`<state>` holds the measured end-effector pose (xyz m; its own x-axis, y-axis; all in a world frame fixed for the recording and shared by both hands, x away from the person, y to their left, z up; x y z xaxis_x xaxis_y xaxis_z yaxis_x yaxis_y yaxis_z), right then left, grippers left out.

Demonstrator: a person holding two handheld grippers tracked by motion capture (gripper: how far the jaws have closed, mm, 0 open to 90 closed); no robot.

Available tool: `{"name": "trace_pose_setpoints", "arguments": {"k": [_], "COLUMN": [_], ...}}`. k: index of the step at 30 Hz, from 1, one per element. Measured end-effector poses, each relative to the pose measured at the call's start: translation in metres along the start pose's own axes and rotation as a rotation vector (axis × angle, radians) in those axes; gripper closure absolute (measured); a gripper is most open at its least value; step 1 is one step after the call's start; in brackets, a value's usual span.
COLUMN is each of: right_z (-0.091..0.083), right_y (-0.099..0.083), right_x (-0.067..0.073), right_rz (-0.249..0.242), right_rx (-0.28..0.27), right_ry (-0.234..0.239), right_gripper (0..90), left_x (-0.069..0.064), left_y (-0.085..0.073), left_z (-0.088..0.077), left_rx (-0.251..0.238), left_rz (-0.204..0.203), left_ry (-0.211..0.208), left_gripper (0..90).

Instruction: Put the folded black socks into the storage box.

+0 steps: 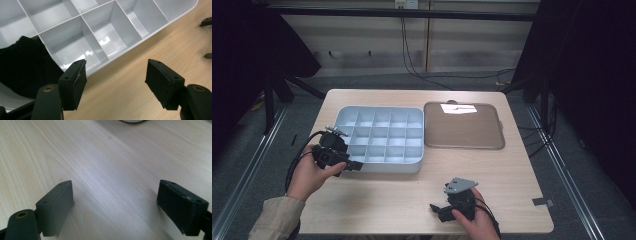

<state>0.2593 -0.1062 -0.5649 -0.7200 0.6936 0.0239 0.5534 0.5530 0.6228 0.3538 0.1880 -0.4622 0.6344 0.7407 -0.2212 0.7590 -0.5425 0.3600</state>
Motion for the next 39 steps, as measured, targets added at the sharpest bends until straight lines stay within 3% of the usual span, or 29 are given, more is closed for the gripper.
{"name": "trace_pose_setpoints", "arguments": {"k": [28,39], "right_z": [-0.001,-0.001], "right_y": [-0.001,-0.001], "right_x": [0.001,0.001], "right_rz": [0.013,0.015], "right_rx": [0.007,0.01], "right_ry": [0.002,0.001], "right_gripper": [13.4,13.4], "left_x": [-0.028,-0.041], "left_y": [-0.011,-0.02], "left_z": [0.024,0.048], "left_rx": [-0.046,-0.051], "left_rz": [0.051,0.071], "left_ry": [-0.077,-0.108], "left_gripper": [32.3,32.3]}}
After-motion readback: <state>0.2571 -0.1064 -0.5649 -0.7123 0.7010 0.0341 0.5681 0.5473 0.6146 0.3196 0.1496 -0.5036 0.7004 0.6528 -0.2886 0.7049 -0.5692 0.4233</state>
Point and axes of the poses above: each handheld gripper's, and its own axes: z roughly forward along the jaws, y roughly out of its top, x roughly to its left, the point moved 8 cm from there along z, roughly forward along the jaws, and after that the axes turned 8 degrees about x, right-handed, at the moved point
